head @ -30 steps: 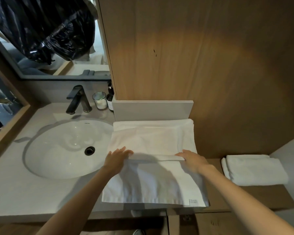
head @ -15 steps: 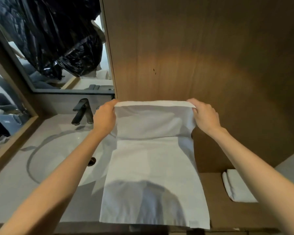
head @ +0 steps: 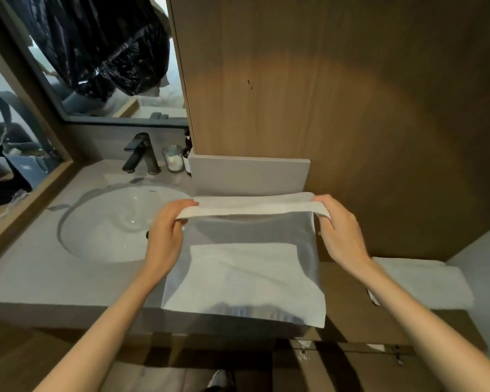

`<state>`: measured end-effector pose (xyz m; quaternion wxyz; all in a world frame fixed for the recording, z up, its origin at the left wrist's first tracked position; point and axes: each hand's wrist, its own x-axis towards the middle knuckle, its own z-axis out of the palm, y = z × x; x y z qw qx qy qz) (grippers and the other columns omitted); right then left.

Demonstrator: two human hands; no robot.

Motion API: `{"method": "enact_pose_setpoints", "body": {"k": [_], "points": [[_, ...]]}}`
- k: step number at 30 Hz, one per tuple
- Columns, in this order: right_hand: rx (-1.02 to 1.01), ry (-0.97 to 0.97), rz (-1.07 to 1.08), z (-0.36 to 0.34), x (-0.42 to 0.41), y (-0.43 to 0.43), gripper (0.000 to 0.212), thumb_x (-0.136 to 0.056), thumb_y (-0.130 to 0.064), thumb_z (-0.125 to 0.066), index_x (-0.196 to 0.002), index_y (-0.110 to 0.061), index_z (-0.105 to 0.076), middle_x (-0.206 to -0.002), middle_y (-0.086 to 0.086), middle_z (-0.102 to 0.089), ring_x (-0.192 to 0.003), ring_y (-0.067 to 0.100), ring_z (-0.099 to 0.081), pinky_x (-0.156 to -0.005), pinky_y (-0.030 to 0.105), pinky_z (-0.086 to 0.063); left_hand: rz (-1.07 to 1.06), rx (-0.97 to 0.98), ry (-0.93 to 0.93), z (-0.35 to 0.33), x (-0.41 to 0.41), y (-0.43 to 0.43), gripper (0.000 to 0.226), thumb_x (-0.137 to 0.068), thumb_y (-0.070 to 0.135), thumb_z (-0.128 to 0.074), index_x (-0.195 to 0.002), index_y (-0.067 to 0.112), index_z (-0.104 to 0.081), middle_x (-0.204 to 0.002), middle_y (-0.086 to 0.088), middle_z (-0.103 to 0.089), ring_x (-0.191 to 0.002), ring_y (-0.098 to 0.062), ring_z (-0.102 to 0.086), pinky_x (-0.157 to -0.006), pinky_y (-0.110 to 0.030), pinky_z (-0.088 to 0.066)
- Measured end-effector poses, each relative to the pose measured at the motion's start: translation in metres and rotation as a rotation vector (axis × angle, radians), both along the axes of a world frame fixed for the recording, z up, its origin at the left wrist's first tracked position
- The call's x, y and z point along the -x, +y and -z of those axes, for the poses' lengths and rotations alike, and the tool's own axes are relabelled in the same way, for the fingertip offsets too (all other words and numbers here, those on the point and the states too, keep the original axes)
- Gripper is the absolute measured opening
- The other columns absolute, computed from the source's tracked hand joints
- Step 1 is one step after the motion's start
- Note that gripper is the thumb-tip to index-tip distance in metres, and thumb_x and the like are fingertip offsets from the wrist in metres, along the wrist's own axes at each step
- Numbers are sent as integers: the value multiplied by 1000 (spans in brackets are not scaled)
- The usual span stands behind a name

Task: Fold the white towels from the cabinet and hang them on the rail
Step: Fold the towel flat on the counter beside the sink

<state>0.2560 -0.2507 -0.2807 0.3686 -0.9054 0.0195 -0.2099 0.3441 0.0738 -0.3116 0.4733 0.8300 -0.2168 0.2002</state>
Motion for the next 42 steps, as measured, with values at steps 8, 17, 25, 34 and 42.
{"method": "enact_pose_setpoints", "body": {"k": [8, 17, 25, 34, 42], "points": [[327, 435, -133, 77, 81, 18, 37, -102, -10, -32, -131, -26, -49, -139, -10, -46, -118, 5, -41, -72, 17, -39, 137, -380, 198, 83, 64, 57, 41, -90, 3, -42, -116, 28, -63, -127, 15, -56, -122, -12, -51, -108, -29, -36], [654, 763, -242, 124, 97, 16, 58, -98, -38, -47, -148, -46, -18, -163, -10, 0, -150, 22, -1, -116, 62, 4, 175, -768, 460, 122, 79, 79, 87, -85, -20, -44, -136, 50, -38, -157, 14, -17, -147, -18, -10, -117, -33, -16], [937, 651, -206, 113, 80, 79, 59, -91, -58, -48, -136, -21, -40, -140, 8, -43, -129, 34, -41, -112, 66, -4, 118, -676, 479, 121, 71, 64, 62, -81, -8, -56, -126, 34, -60, -145, 4, -44, -133, -24, -38, -113, -37, -30], [573, 529, -337, 127, 50, 183, 41, -96, -9, -45, -136, -20, -42, -137, 7, -48, -116, 28, -52, -98, 39, -45, 273, -457, 212, 149, 83, 60, 65, -82, 40, -70, -137, 14, -50, -141, -2, -49, -131, -9, -42, -111, -26, -35], [527, 579, -169, 122, 58, 167, 24, -101, -18, -37, -121, -13, -48, -101, 9, -65, -86, 29, -61, -62, 32, -36, 222, -700, 227, 144, 90, 68, 74, -71, 22, -83, -136, 15, -48, -132, -5, -57, -122, -24, -54, -109, -47, -35]]}}
